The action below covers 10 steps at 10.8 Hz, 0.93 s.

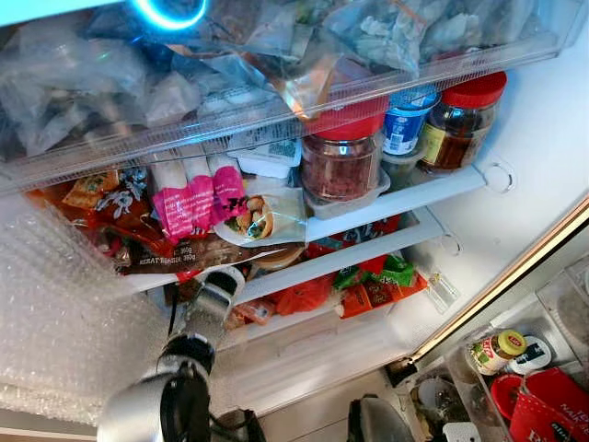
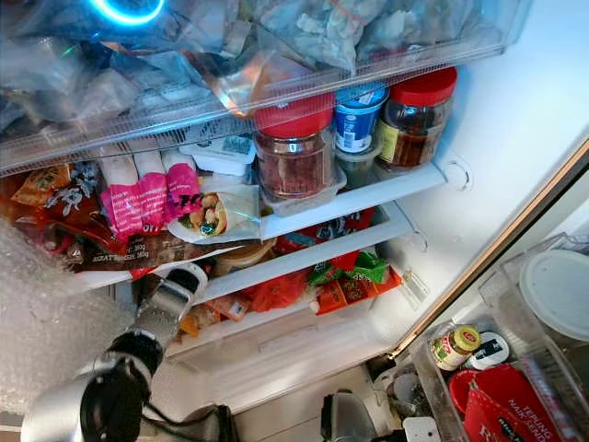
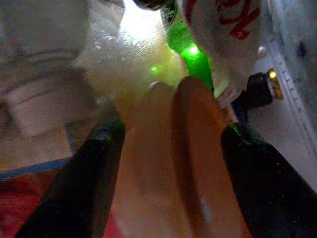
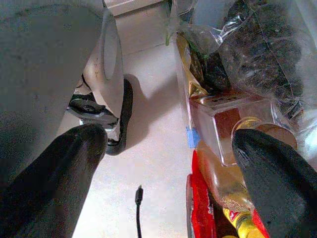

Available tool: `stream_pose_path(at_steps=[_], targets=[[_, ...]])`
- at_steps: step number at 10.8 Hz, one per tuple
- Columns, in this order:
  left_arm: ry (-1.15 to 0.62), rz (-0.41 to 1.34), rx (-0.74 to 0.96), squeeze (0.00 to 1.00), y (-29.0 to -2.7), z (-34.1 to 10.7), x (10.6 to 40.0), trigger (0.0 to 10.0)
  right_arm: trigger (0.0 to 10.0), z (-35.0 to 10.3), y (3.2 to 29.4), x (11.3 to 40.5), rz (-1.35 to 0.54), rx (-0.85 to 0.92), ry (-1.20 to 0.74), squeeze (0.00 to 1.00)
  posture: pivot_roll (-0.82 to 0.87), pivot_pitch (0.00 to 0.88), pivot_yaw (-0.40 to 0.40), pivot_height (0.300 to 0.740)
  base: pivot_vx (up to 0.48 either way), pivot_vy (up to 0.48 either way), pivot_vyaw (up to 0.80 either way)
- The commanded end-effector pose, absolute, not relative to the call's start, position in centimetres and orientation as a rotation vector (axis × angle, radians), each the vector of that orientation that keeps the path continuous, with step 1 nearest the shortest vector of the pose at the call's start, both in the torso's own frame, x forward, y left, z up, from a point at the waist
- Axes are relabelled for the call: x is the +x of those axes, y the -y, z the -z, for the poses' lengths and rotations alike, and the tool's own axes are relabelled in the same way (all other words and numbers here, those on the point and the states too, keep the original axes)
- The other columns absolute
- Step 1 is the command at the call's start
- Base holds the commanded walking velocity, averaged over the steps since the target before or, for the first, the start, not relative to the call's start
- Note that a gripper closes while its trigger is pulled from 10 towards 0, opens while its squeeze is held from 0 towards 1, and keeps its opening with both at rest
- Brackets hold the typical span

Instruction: Restocking fridge

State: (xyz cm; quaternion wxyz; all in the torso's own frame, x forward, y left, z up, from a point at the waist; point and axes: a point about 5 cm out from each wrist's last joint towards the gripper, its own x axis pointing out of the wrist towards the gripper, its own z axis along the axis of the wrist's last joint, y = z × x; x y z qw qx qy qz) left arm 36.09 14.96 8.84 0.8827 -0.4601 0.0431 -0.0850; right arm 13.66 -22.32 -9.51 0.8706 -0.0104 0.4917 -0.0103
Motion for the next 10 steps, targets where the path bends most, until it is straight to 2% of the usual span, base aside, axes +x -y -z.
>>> stream_pose_path(at_steps=[1, 7, 10], targets=[[-0.115, 0.192, -0.941, 0.0, -15.1, -8.3, 35.7, 10.0, 10.0, 9.8, 21.5, 13.3, 0.006, 0.001, -1.045, 0.0, -0.18, 0.143, 0.058, 0.65, 0.0, 0.0, 0.0], [-0.224, 0.378, -0.905, 0.0, -15.2, -7.6, 32.7, 10.0, 10.0, 9.8, 21.4, 13.4, 0.0, 0.0, -1.044, 0.0, -0.17, 0.112, 0.064, 0.65, 0.0, 0.0, 0.0], [-0.213, 0.366, -0.933, 0.0, -14.5, -8.0, 33.5, 10.0, 10.0, 9.8, 21.4, 13.4, -0.001, -0.004, -1.043, 0.0, -0.18, 0.125, 0.059, 0.65, 0.0, 0.0, 0.0]])
